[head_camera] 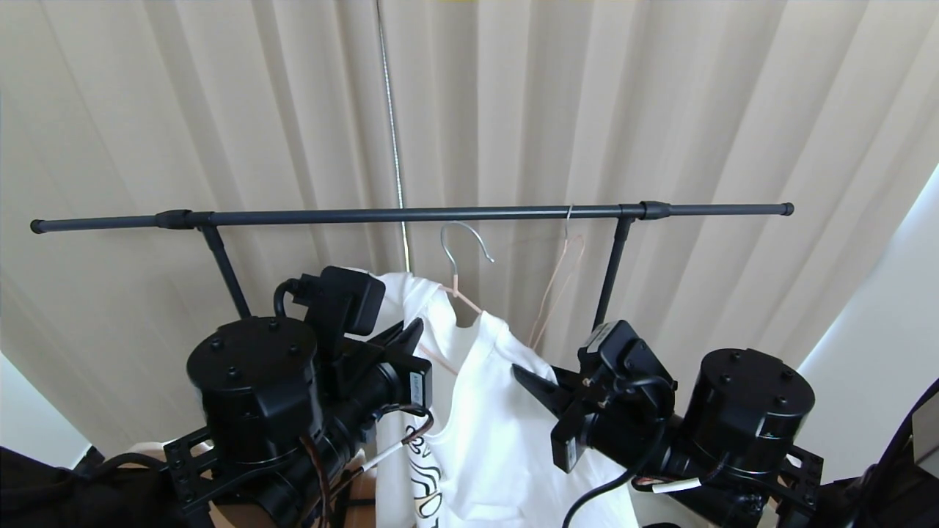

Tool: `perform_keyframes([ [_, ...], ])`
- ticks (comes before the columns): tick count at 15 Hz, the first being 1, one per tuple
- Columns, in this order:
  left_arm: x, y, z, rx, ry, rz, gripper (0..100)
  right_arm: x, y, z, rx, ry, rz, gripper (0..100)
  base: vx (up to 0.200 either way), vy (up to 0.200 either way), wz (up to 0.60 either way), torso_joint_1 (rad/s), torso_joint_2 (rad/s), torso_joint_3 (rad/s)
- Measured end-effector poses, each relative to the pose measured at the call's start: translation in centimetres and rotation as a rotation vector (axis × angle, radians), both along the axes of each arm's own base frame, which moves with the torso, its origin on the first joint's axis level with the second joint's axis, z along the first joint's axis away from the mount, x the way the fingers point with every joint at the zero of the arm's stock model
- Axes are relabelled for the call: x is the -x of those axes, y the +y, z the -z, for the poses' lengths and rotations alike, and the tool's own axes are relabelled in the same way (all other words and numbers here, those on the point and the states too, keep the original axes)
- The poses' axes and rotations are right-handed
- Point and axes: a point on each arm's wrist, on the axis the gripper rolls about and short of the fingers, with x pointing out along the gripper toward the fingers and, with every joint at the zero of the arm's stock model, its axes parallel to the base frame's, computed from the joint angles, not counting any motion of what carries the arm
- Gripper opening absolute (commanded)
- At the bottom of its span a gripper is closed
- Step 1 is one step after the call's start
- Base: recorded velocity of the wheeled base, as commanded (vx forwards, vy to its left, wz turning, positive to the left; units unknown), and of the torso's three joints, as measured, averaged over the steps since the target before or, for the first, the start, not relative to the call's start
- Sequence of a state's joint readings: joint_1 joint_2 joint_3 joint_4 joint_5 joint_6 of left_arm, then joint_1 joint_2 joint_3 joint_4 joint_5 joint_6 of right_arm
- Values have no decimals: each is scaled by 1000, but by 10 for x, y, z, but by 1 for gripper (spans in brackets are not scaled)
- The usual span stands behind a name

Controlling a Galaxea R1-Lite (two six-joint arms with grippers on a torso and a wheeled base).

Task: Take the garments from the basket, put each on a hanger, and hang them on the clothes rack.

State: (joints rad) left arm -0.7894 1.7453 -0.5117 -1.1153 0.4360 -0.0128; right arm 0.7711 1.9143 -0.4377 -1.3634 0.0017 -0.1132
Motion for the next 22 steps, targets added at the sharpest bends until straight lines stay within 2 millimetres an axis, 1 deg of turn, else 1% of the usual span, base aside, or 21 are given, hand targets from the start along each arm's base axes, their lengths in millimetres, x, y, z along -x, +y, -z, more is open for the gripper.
perform_keyframes([
  [1,0,-1,2,-4,4,1,0,0,0,0,-1,-1,0,0,0,0,0,0,0,0],
  [2,0,-2,3,-7,9,3,100,0,0,0,-1,-1,0,0,0,0,0,0,0,0],
  [8,-1,-5,6,-10,11,10,100,2,-1,-2,-7,-2,-19,0,0,0,0,0,0,0],
  [14,3,-1,-1,3,-82,34,100,1,-3,-5,-23,0,-27,0,0,0,0,0,0,0],
  [17,11,7,-7,-25,-118,77,100,-5,-11,-7,-38,3,-39,0,0,0,0,0,0,0],
  [19,10,18,-13,-22,-139,85,100,-9,-20,-9,-43,4,-50,0,0,0,0,0,0,0],
  [22,11,40,-16,-69,-168,163,100,-15,-35,-12,-54,6,-79,0,0,0,0,0,0,0],
])
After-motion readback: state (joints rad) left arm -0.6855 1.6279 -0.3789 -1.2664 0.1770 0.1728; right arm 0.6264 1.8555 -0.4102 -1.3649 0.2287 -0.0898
